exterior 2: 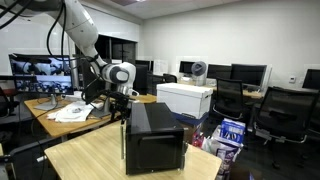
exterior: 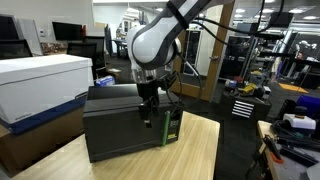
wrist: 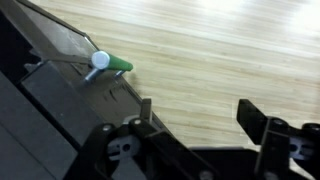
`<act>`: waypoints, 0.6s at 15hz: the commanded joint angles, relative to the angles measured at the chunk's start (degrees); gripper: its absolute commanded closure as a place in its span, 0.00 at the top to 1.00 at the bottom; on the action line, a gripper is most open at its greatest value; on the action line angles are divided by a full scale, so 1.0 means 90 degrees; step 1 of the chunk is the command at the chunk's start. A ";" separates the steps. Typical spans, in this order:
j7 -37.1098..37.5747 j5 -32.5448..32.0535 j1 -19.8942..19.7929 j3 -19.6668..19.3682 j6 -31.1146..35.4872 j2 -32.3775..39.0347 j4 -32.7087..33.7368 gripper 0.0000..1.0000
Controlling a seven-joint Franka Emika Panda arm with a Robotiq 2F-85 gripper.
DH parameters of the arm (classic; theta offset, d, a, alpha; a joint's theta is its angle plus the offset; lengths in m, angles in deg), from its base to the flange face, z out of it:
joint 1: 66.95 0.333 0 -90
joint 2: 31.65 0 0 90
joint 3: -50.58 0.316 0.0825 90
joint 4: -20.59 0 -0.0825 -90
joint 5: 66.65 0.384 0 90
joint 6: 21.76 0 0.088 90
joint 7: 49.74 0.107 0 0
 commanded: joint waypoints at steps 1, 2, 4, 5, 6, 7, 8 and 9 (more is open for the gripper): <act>0.0119 0.0713 -0.0376 0.0084 0.0283 -0.0260 -0.0167 1.00; 0.0160 0.0813 -0.0372 0.0061 0.0266 -0.0323 -0.0204 1.00; 0.0219 0.0822 -0.0338 0.0000 0.0333 -0.0544 -0.0349 1.00; 0.0099 0.0677 -0.0325 -0.0031 0.0250 -0.0701 -0.0409 1.00; 0.0120 0.0629 -0.0295 -0.0048 0.0270 -0.0838 -0.0522 1.00; 0.0119 0.0553 -0.0270 -0.0081 0.0301 -0.0994 -0.0625 1.00; 0.0103 0.0429 -0.0233 -0.0111 0.0169 -0.1125 -0.0680 1.00; 0.0131 0.0295 -0.0206 -0.0149 0.0169 -0.1249 -0.0737 1.00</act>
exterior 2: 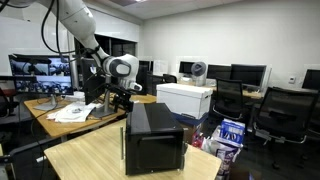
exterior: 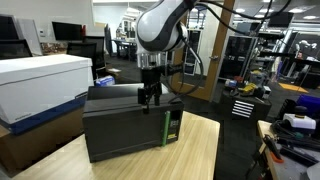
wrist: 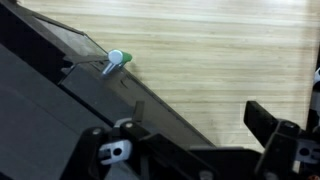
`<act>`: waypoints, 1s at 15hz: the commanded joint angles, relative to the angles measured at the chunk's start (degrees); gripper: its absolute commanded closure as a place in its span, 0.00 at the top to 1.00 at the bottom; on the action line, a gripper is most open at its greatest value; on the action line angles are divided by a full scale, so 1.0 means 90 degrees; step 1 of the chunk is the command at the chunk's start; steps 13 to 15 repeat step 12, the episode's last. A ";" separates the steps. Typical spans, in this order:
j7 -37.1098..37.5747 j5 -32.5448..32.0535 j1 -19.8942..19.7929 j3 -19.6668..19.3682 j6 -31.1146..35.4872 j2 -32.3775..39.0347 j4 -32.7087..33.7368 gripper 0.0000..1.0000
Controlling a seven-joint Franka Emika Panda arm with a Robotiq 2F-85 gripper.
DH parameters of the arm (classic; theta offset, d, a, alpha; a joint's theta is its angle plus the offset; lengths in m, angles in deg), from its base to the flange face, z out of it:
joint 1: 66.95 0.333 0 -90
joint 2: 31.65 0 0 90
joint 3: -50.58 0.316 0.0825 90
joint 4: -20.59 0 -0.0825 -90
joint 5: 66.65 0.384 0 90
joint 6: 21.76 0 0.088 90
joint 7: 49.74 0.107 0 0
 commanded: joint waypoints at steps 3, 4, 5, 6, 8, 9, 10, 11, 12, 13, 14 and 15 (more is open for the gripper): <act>-0.0007 -0.0788 0.0113 -0.0199 -0.0344 -0.0902 -0.0532 1.00; 0.0005 -0.0902 0.0121 -0.0202 -0.0381 -0.0998 -0.0591 1.00; -0.0022 -0.0968 0.0106 -0.0189 -0.0371 -0.1097 -0.0656 1.00; -0.0082 -0.0998 0.0081 -0.0174 -0.0379 -0.1157 -0.0689 1.00; -0.0004 -0.0852 0.0052 -0.0139 -0.0304 -0.0854 -0.0389 1.00; -0.0004 -0.0852 0.0052 -0.0138 -0.0303 -0.0847 -0.0381 1.00; -0.0004 -0.0852 0.0052 -0.0138 -0.0302 -0.0828 -0.0372 1.00; -0.0004 -0.0852 0.0052 -0.0138 -0.0301 -0.0812 -0.0370 1.00; -0.0004 -0.0852 0.0052 -0.0137 -0.0301 -0.0802 -0.0369 1.00; -0.0004 -0.0852 0.0052 -0.0137 -0.0301 -0.0802 -0.0369 1.00; -0.0004 -0.0852 0.0052 -0.0137 -0.0301 -0.0802 -0.0369 1.00; -0.0004 -0.0852 0.0052 -0.0137 -0.0301 -0.0802 -0.0369 1.00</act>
